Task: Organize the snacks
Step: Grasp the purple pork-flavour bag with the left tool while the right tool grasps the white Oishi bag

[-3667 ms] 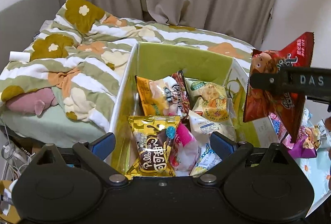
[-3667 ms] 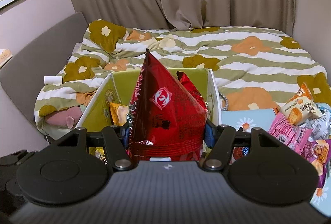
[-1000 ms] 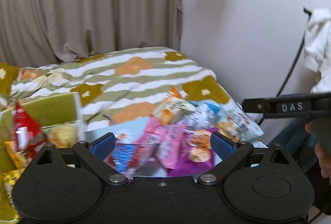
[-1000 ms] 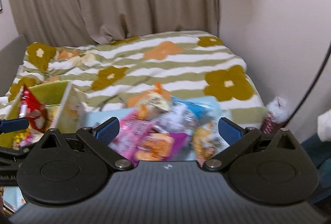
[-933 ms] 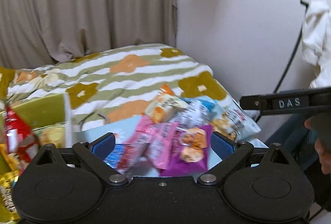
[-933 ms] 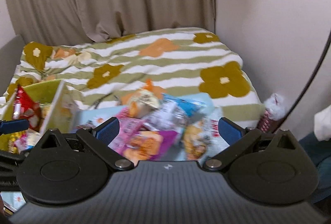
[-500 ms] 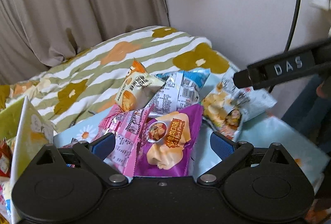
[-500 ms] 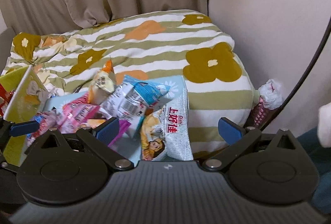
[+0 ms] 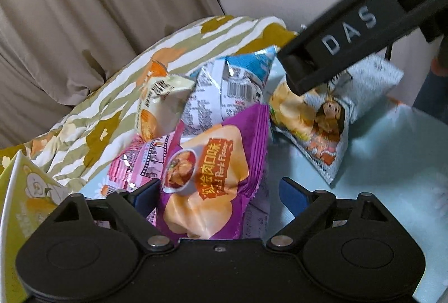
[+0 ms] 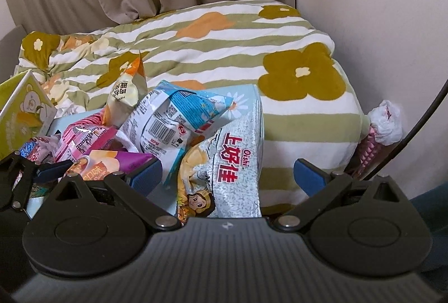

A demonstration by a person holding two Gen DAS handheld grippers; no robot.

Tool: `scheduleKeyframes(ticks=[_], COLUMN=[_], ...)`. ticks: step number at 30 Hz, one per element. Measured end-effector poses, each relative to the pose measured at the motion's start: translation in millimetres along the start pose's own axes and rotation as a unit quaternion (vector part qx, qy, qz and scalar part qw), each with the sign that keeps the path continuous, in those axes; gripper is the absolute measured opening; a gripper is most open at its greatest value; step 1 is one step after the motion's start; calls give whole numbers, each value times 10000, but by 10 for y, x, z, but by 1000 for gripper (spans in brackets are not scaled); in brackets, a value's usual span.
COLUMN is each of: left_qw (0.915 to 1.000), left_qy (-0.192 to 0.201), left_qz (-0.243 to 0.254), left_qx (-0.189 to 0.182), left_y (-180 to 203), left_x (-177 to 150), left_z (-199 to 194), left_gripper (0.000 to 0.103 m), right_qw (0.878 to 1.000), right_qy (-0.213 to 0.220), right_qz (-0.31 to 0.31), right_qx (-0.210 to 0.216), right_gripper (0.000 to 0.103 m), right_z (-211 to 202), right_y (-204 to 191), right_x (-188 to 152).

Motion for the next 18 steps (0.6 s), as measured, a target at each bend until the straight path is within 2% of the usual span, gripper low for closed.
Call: scheduleKeyframes(ticks=[9,12,18], left_qw=[9999,9999,9970], left_qy=[-89,-109,-172], left_qz=[109,-25,-644], left_qx=[-20,-119,-392], left_y=[39,11,-66], left_x=[-28,-16,-27], left_z=[20,-14,-130], left_gripper=[66,64,63], right_qw=[9999,9998,9995], right_qy=[23,62,119], right_qz=[-168,-193,-284], right_qx=[-6,-25,0], right_gripper=[103,103,100], right_z=[86,94,114], right_y=[-60,-74,-129], right_x=[-33,-25,-9])
Point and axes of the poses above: each gripper's, at about its wrist camera, not at the fingertips, and z roughly the way its jaws point, y to its right, x to its top, the point moved 2 cm from there along z, roughly the way its jaws point, and after that the axes turned 13 degrees about -x, right-handed, at the moved point
